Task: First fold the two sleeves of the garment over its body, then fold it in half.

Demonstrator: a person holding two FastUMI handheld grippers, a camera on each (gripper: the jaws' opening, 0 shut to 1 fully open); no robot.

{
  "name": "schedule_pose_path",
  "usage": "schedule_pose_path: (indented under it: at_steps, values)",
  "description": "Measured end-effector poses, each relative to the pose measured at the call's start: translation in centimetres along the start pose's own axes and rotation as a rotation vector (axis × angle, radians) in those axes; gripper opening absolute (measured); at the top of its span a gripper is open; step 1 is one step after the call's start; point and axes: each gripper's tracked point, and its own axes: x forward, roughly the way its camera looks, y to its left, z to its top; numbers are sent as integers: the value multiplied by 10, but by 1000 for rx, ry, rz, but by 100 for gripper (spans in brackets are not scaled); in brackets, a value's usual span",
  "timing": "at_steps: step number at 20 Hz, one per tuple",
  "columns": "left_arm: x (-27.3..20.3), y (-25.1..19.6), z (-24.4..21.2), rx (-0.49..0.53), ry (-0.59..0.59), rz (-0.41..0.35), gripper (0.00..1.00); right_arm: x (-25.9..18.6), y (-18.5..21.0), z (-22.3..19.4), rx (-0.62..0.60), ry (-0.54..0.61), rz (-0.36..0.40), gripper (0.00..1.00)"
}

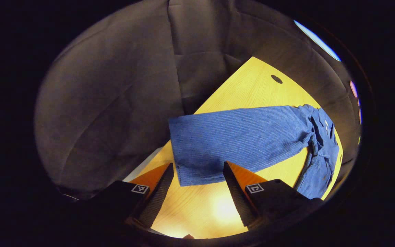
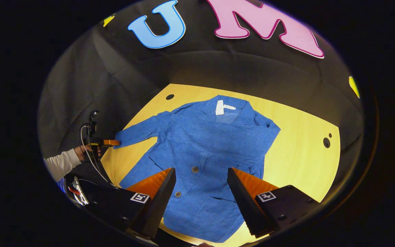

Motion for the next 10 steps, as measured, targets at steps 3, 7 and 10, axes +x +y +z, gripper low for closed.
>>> schedule_pose_path:
  at_steps: [3,7,10]
  values:
    - [5,-2,4,-8,12,-17,83,-3,-2,-3,25,1,-3,97]
    - [4,2,4,27,102,-9,80,-3,7,-13,18,18,11,98]
    - [4,14,5,79,172,36,47,-7,18,-26,-7,39,27,97]
